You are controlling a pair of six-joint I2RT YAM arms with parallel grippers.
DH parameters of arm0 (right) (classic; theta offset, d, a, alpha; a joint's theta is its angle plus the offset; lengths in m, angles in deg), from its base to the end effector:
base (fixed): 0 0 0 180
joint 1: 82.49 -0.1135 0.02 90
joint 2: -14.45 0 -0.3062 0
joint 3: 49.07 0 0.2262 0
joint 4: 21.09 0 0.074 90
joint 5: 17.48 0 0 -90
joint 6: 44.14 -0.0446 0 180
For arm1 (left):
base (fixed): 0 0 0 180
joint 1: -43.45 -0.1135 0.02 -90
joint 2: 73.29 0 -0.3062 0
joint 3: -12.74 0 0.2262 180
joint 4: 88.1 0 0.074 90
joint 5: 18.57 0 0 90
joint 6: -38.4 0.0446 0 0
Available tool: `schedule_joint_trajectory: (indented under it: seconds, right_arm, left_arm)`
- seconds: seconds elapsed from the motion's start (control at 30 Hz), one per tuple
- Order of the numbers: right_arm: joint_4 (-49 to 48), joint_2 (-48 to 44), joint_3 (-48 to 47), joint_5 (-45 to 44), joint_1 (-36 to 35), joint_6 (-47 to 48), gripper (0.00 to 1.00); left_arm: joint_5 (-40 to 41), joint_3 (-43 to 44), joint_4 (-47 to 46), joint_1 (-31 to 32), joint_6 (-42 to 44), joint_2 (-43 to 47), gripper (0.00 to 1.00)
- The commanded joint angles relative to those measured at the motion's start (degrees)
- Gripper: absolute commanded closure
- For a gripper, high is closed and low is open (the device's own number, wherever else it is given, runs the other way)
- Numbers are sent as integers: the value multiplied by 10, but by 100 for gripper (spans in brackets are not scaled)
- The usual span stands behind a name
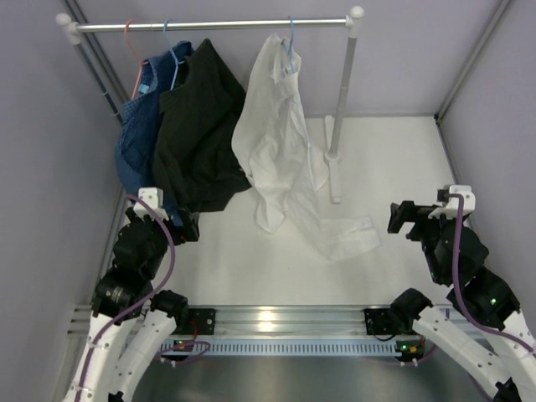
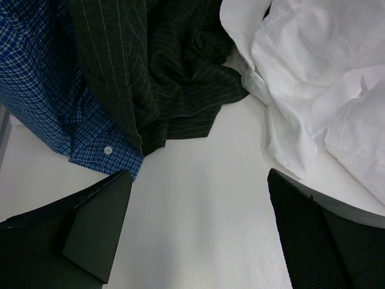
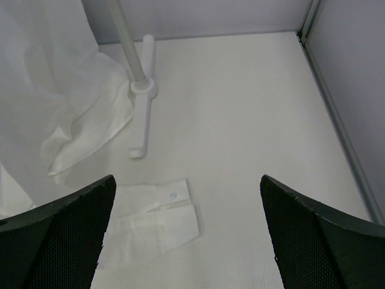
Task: Place the shirt on the hanger
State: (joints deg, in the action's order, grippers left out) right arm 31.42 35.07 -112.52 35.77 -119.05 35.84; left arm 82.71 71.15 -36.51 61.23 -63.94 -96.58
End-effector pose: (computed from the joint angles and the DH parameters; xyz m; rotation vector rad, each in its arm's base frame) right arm 0.0219 -0.0170 0.3567 0.0711 1.7047 0.0469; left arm 0.0376 -0.0029 0.3313 -0.0486 1.8559 -0.1829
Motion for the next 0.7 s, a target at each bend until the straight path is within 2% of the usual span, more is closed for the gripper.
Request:
schedule_joint_trajectory:
  seconds: [0.0, 0.67]
  right_arm:
    - [21, -10, 18, -23, 3, 3, 1]
    - [34, 3, 11, -14, 3, 3, 1]
  left_arm:
    - [9, -13, -11, 0, -3, 36, 2]
    - [0, -16, -12, 19, -3, 51, 2]
